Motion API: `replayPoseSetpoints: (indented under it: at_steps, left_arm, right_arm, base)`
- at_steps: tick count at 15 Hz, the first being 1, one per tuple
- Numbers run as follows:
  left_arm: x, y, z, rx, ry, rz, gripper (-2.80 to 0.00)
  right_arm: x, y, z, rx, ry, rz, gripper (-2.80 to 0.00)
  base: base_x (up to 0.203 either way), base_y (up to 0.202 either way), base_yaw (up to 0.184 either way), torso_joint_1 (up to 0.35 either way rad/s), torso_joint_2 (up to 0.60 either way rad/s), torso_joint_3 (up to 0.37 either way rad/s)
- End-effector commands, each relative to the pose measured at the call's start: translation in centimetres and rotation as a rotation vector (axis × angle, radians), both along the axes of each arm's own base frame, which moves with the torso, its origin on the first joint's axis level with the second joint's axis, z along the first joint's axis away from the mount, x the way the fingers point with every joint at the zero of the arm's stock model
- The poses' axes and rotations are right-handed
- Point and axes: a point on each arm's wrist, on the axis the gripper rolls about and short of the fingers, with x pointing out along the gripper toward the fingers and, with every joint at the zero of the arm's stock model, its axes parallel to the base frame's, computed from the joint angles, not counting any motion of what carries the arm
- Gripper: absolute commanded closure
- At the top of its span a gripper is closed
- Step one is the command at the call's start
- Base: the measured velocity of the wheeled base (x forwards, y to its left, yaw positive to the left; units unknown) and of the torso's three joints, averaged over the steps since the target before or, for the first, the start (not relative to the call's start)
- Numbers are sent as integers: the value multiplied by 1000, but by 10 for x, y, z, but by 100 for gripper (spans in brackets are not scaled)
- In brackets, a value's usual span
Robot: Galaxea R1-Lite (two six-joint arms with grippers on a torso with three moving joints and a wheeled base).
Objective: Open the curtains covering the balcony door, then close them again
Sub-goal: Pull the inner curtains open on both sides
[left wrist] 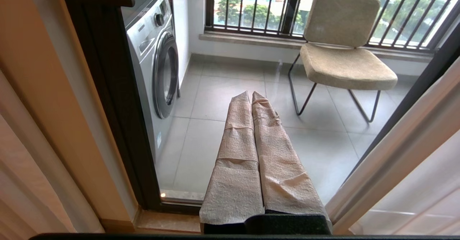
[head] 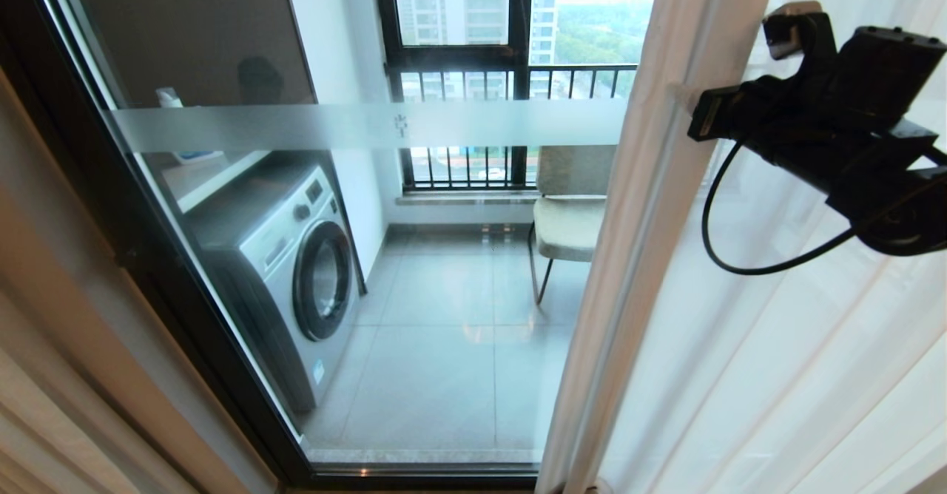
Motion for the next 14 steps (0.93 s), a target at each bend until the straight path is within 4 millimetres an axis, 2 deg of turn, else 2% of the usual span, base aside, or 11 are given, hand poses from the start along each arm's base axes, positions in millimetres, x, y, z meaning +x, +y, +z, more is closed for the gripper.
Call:
replayPoseSetpoints:
  at_steps: [1, 4, 7, 14]
  left_arm:
    - [0, 0, 0, -1, -1, 0, 0]
    - [0, 0, 0, -1, -1, 2, 0]
    - [0, 0, 0, -1, -1, 2, 0]
    - [0, 0, 0, -1, -1, 1, 0]
  right_arm:
    - [-1, -2, 3, 6, -9, -23, 0]
    - [-1, -6, 3, 47, -1, -176, 0]
    - [-6, -14, 11, 53, -24, -203, 0]
    - [-17, -49, 23, 28, -55, -332, 0]
  base:
    - [0, 0, 0, 0, 0, 0]
    - [0, 0, 0, 0, 0, 0]
    - [0, 0, 0, 0, 0, 0]
    - [0, 0, 0, 0, 0, 0]
